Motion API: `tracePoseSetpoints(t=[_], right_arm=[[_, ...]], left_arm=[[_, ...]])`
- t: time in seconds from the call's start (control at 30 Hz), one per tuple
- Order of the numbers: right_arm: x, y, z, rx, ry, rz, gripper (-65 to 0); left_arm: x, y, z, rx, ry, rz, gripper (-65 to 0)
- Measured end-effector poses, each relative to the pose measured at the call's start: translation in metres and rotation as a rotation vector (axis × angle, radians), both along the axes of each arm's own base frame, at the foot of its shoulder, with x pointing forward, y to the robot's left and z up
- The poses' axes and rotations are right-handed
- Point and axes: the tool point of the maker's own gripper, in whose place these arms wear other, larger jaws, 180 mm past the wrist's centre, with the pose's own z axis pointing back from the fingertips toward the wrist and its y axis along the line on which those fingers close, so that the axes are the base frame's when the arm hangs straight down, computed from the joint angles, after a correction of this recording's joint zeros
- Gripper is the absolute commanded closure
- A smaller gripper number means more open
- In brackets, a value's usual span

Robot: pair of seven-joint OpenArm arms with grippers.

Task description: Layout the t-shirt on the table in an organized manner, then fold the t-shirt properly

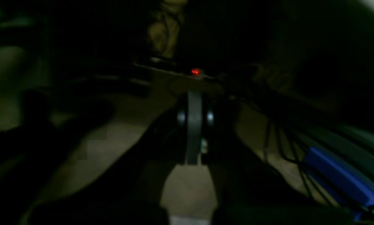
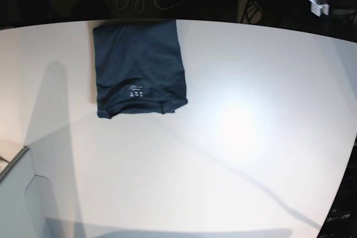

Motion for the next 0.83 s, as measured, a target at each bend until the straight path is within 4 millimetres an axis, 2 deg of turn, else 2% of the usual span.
tracePoseSetpoints(t=[0.1,0.17,0.33,0.47,0.57,0.63,0.7,0.83], right_arm=[[0.015,0.013,-0.016,0.029,-0.066,-0.06,0.0],[0.02,0.016,-0.024,0.03,-0.113,-0.081,0.0],[-0.001,0.029,-0.037,0.029,-0.173,-0.126,0.0],[-0.017,0.022,-0.053,-0.1,-0.156,-0.213,0.0],[-0.021,0.021,-0.055,-0.176,-0.17,-0.223,0.0],[-0.029,0.024,-0.058,-0.207,-0.133,-0.167,0.0],[-0.035,0.025,-0.061,-0.251,-0.093,-0.076,0.0],[-0.031,0.025,-0.061,-0.37,-0.083,0.158,0.0]], left_arm=[[-0.035,-0.028,-0.042,-0.04,0.068,-0.033,0.0],[-0.049,-0.038,-0.064,-0.028,0.101,-0.052,0.0],[-0.049,-0.069,-0.103,-0.071,0.094,-0.024,0.0],[-0.051,-0.091,-0.117,-0.107,0.117,-0.001,0.0],[-0.052,-0.082,-0.122,-0.019,0.149,-0.013,0.0],[-0.053,-0.077,-0.125,0.061,0.167,-0.054,0.0],[-0.05,-0.086,-0.128,0.079,0.175,-0.122,0.0],[-0.038,-0.103,-0.131,0.079,0.167,-0.129,0.0]])
